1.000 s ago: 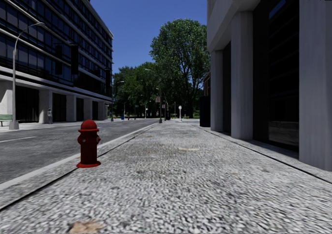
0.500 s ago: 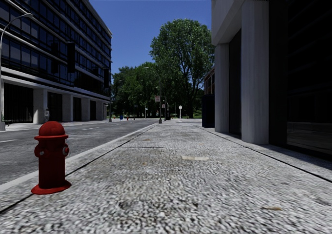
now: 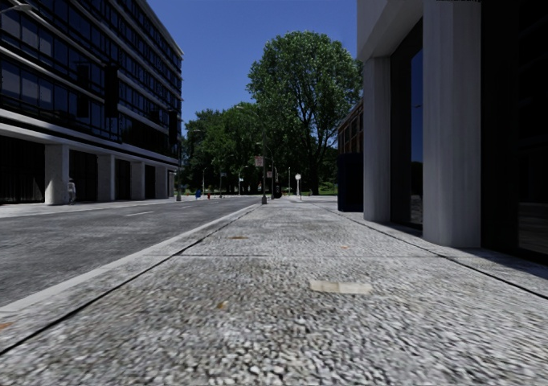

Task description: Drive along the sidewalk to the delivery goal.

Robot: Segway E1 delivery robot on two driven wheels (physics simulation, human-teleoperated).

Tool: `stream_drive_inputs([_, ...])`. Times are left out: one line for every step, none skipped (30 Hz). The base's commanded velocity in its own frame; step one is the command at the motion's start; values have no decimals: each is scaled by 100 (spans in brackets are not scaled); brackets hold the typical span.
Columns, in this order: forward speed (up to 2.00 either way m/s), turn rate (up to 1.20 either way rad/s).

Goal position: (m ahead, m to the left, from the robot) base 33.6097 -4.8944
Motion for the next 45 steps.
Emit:
stream_drive_inputs([200,-19])
stream_drive_inputs([200,-19])
stream_drive_inputs([200,-19])
stream_drive_inputs([200,-19])
stream_drive_inputs([200,-19])
stream_drive_inputs([200,-19])
stream_drive_inputs([200,-19])
stream_drive_inputs([200,-19])
stream_drive_inputs([200,-19])
stream_drive_inputs([200,-19])
stream_drive_inputs([200,-19])
stream_drive_inputs([200,-19])
stream_drive_inputs([200,-19])
stream_drive_inputs([200,-18])
stream_drive_inputs([200,-12])
stream_drive_inputs([200,-8])
stream_drive_inputs([200,-5])
stream_drive_inputs([200,0])
stream_drive_inputs([200,0])
stream_drive_inputs([200,0])
stream_drive_inputs([200,0])
stream_drive_inputs([200,0])
stream_drive_inputs([200,0])
stream_drive_inputs([200,0])
stream_drive_inputs([200,0])
stream_drive_inputs([200,0])
stream_drive_inputs([200,0])
stream_drive_inputs([200,0])
stream_drive_inputs([200,0])
stream_drive_inputs([200,0])
stream_drive_inputs([200,0])
stream_drive_inputs([200,0])
stream_drive_inputs([200,0])
stream_drive_inputs([200,0])
stream_drive_inputs([200,0])
stream_drive_inputs([200,0])
stream_drive_inputs([200,0])
stream_drive_inputs([200,0])
stream_drive_inputs([200,0])
stream_drive_inputs([200,0])
stream_drive_inputs([200,0])
stream_drive_inputs([200,0])
stream_drive_inputs([200,0])
stream_drive_inputs([200,0])
stream_drive_inputs([200,0])
